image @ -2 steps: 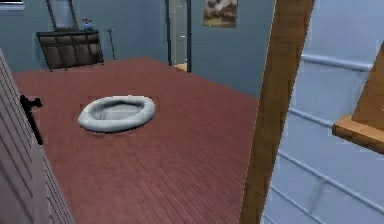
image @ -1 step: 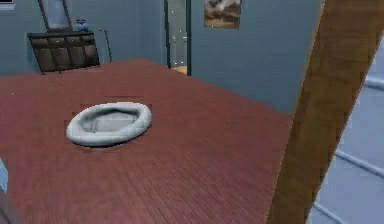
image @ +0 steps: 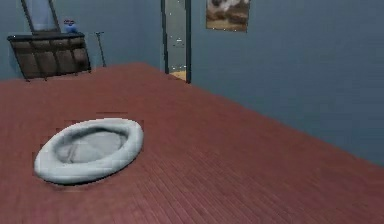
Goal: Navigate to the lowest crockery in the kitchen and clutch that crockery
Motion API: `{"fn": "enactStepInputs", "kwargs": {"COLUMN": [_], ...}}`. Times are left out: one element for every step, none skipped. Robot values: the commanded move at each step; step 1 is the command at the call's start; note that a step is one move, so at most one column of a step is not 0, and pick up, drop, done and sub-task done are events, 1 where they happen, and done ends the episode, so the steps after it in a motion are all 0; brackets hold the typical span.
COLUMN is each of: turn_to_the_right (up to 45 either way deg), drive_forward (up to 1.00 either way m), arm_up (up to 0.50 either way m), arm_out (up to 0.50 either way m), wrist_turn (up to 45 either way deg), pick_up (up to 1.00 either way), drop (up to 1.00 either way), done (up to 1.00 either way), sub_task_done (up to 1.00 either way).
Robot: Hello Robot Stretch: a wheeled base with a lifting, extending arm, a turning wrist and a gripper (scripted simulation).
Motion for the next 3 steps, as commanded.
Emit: {"fn": "enactStepInputs", "kwargs": {"turn_to_the_right": [-3.0,0.0,0.0], "drive_forward": [0.0,1.0,1.0], "arm_up": [0.0,0.0,0.0], "arm_out": [0.0,0.0,0.0], "wrist_turn": [0.0,0.0,0.0], "pick_up": [0.0,0.0,0.0], "drop": [0.0,0.0,0.0], "done": [0.0,0.0,0.0], "sub_task_done": [0.0,0.0,0.0]}}
